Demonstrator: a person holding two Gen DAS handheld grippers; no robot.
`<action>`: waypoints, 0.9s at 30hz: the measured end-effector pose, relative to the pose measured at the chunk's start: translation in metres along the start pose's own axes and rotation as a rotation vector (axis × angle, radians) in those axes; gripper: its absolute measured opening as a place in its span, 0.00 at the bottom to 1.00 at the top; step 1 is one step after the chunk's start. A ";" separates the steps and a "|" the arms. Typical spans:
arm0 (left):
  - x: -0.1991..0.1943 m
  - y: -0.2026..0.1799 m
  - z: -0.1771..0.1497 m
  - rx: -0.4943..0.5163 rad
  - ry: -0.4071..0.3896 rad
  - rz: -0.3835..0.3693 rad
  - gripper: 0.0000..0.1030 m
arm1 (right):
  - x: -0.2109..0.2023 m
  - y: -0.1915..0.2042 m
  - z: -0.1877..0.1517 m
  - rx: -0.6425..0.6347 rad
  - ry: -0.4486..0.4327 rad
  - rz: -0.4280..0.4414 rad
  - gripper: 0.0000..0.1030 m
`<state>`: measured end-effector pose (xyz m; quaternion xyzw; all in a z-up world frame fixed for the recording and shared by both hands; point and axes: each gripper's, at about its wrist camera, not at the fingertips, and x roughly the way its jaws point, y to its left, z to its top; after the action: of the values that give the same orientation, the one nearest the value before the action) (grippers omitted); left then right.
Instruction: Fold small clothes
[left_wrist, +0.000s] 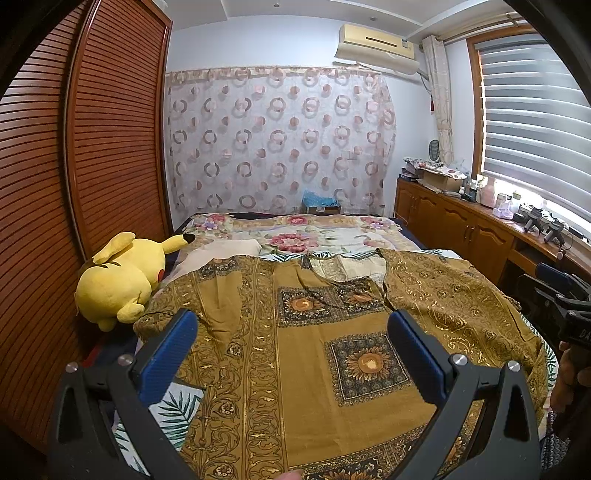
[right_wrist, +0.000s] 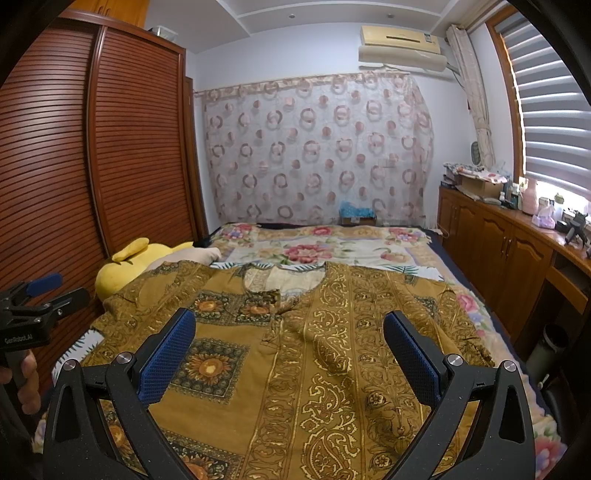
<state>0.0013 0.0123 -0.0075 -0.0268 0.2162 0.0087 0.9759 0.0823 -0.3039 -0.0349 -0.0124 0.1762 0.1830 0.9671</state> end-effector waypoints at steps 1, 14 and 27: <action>-0.001 0.002 0.002 0.000 0.000 0.004 1.00 | 0.000 0.000 0.000 0.000 0.000 0.000 1.00; -0.017 -0.002 0.017 0.006 -0.011 0.012 1.00 | 0.000 0.000 0.000 0.000 -0.001 0.000 1.00; -0.017 -0.002 0.018 0.007 -0.016 0.014 1.00 | 0.000 0.000 0.000 0.003 0.000 0.001 1.00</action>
<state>-0.0069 0.0115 0.0162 -0.0216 0.2084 0.0148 0.9777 0.0824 -0.3037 -0.0348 -0.0107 0.1763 0.1832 0.9671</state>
